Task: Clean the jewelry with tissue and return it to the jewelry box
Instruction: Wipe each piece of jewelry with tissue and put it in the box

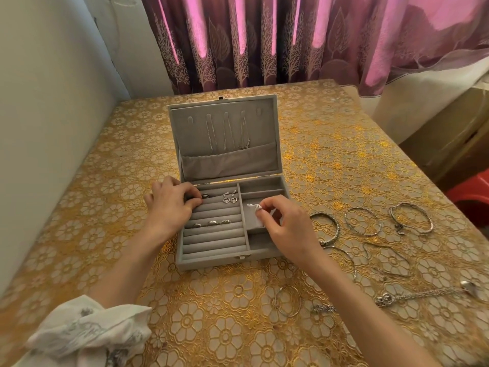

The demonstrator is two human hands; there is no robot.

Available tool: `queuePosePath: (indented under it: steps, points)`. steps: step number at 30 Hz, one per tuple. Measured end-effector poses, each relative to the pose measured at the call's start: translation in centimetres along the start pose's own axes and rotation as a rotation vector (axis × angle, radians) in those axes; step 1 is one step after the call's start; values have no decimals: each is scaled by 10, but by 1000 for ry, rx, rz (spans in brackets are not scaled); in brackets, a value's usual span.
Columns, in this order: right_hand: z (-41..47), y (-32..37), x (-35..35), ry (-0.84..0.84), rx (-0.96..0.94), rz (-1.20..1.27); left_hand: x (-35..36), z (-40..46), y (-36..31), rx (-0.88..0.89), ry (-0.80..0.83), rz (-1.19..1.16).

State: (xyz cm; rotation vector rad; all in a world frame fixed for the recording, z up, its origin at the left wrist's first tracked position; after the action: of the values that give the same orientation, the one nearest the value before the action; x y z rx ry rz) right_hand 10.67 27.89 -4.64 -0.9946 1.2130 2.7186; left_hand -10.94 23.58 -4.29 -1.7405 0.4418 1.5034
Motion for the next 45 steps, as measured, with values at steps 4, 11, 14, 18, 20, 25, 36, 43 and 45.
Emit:
queuePosePath:
  steps: [4,11,14,18,20,25,36,43,45]
  points:
    - [-1,-1,0,8,24,2,-2,-4,0,21,-37,7]
    - [-1,6,-14,-51,107,225,-20,-28,6,44,-172,-150]
    - [-13,8,-30,-109,135,266,-32,-57,-4,127,-259,-187]
    - [-41,7,-51,-174,187,263,-36,-110,-41,315,-202,-292]
    - [-57,7,-61,-213,218,261,-25,-134,-59,393,-117,-329]
    - [-100,1,-70,-245,288,226,22,-172,-84,457,104,-308]
    - [-133,-3,-82,-332,235,93,49,-182,-114,518,47,-21]
    - [-133,0,-83,-322,216,57,52,-182,-117,576,12,-12]
    - [-132,0,-84,-326,210,48,53,-181,-116,567,57,-64]
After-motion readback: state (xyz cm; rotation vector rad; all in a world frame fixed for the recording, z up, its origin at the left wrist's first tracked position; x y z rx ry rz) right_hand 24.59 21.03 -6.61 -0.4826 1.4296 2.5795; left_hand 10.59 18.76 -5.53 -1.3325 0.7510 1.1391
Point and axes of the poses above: each hand's wrist, its own z-axis towards the middle knuckle, its own x-axis out of the palm, y = z × x, the point moved 10 cm from there along z, towards the middle knuckle, and after that the axes turned 13 degrees about -x, right-handed, at the moved point
